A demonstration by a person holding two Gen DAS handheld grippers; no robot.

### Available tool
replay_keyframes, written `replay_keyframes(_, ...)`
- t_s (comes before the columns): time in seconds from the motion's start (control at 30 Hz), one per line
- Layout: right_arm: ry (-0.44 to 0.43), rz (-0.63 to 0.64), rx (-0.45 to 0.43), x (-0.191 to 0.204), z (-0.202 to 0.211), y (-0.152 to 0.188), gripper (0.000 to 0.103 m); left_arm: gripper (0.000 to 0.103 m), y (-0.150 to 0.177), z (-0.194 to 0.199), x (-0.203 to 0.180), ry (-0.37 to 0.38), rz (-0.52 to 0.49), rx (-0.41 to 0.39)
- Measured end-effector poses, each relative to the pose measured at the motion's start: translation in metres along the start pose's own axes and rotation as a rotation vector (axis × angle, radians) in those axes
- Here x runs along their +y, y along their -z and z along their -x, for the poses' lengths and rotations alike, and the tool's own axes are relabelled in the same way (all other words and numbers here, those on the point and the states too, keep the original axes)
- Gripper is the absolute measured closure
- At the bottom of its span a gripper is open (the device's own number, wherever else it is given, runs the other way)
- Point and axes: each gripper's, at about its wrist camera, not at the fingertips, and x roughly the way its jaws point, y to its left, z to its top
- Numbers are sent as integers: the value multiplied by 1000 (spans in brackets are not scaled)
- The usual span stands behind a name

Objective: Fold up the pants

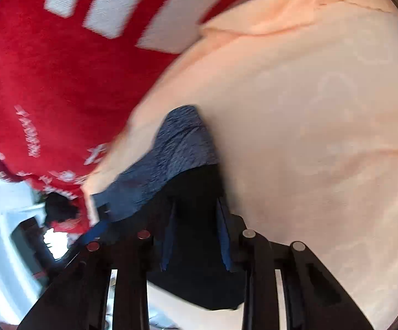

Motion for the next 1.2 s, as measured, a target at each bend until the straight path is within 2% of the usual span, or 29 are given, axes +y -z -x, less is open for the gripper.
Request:
replay_keyframes(0.03, 3, 28, 9, 9, 0, -1, 72, 18, 3, -7, 1, -32, -4, 12)
replay_keyframes(0.07, 43, 60, 17, 16, 0, -2, 72, 18, 7, -14, 4, -68, -6, 24)
replay_keyframes(0.13, 165, 106, 28, 19, -6, -2, 72, 17, 11, -17, 9, -36, 19, 39)
replay_keyframes(0.2, 298, 157, 34, 17, -16, -4, 70, 17, 13, -13, 9, -51, 17, 40)
replay_keyframes(0.23, 327, 164, 28, 16, -19, -4, 63, 17, 14, -9, 9, -55, 16, 43)
replay_keyframes(0.27, 369, 161, 10, 16, -20, -3, 51, 17, 17, -4, 11, -58, 22, 40)
replay_keyframes(0.33, 381, 155, -12, 14, -12, 2, 50, 17, 22, 7, 14, -63, 35, 36)
replay_keyframes(0.4, 400, 163, -28, 22, -4, 12, 48, 17, 27, 13, 19, -78, 58, 79)
replay_keyframes(0.5, 419, 188, -29, 31, 5, 33, 46, 17, 38, 30, 32, -10, 130, 79)
replay_keyframes(0.57, 425, 197, -32, 36, 10, 46, 38, 16, 46, 46, 36, 18, 157, 52)
replay_keyframes(0.6, 427, 202, -33, 40, 13, 58, 33, 0, 48, 50, 36, 11, 161, 45)
replay_keyframes(0.73, 422, 218, -35, 44, 25, 87, 27, 0, 65, 66, 41, 15, 176, 67)
replay_keyframes(0.8, 423, 224, -27, 47, 22, 99, 23, 0, 71, 66, 44, -6, 188, 82)
replay_keyframes(0.9, 416, 232, -3, 49, 16, 110, 22, 0, 78, 62, 49, -43, 202, 97)
replay_keyframes(1.07, 454, 278, 34, 55, 1, 126, 21, 0, 90, 48, 61, -107, 206, 132)
replay_keyframes(1.2, 505, 312, 59, 63, -18, 137, 21, 0, 107, 33, 80, -86, 223, 184)
